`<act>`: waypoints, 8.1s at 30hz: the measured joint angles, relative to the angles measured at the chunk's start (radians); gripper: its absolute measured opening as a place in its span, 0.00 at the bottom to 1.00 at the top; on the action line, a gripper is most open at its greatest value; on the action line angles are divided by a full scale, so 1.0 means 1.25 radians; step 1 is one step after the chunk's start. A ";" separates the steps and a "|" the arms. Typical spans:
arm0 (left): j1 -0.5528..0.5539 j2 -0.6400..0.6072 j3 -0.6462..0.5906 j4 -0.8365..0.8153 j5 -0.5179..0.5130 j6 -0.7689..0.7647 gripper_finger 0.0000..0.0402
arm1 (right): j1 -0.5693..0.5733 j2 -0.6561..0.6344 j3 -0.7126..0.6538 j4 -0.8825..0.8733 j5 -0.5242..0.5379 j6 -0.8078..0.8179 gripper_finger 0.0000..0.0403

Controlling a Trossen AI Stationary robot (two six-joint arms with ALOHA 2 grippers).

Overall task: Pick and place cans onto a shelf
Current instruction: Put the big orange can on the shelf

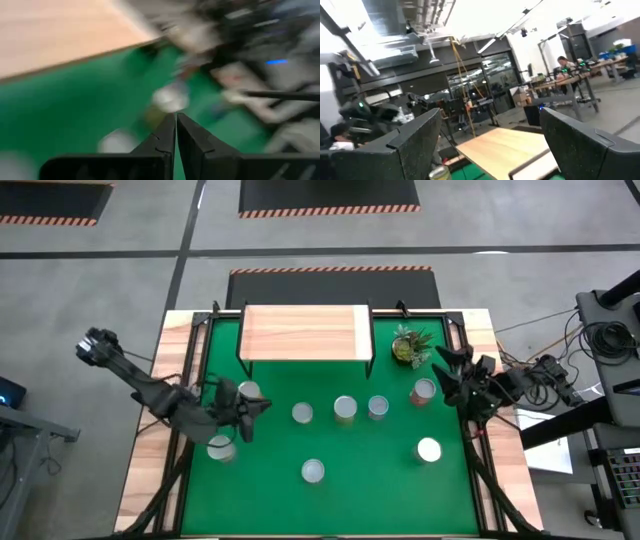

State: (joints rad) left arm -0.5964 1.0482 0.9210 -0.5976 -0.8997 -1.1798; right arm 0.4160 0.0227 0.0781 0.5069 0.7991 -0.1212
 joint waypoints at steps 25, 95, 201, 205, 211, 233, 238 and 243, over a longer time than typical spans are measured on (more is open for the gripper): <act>0.190 0.123 0.053 -0.471 0.308 -0.360 0.00 | 0.000 0.001 0.022 -0.099 -0.026 0.055 0.81; 0.248 0.323 0.047 -0.496 0.274 -0.404 0.92 | 0.000 0.000 0.022 -0.133 -0.032 0.026 0.81; 0.725 0.441 0.517 -0.476 0.159 0.293 0.81 | 0.000 0.000 0.022 -0.133 -0.032 0.005 0.81; 0.725 0.441 0.519 -0.474 0.159 0.302 0.81 | 0.000 0.000 0.022 -0.133 -0.032 -0.001 0.81; 0.725 0.441 0.519 -0.472 0.159 0.308 0.81 | 0.000 0.000 0.022 -0.133 -0.032 -0.002 0.81; 0.713 0.422 0.625 -0.554 0.168 0.332 0.96 | 0.000 0.000 0.022 -0.132 -0.032 -0.002 0.81; 0.698 0.422 0.724 -0.563 0.194 0.415 0.94 | 0.000 0.000 0.022 -0.132 -0.032 -0.002 0.81; 0.704 0.422 0.758 -0.567 0.240 0.463 0.82 | 0.000 0.000 0.022 -0.132 -0.032 -0.002 0.81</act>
State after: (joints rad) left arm 0.2830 1.5758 1.8687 -1.3070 -0.6001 -0.6010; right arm 0.4164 0.0223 0.1051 0.3416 0.7597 -0.1238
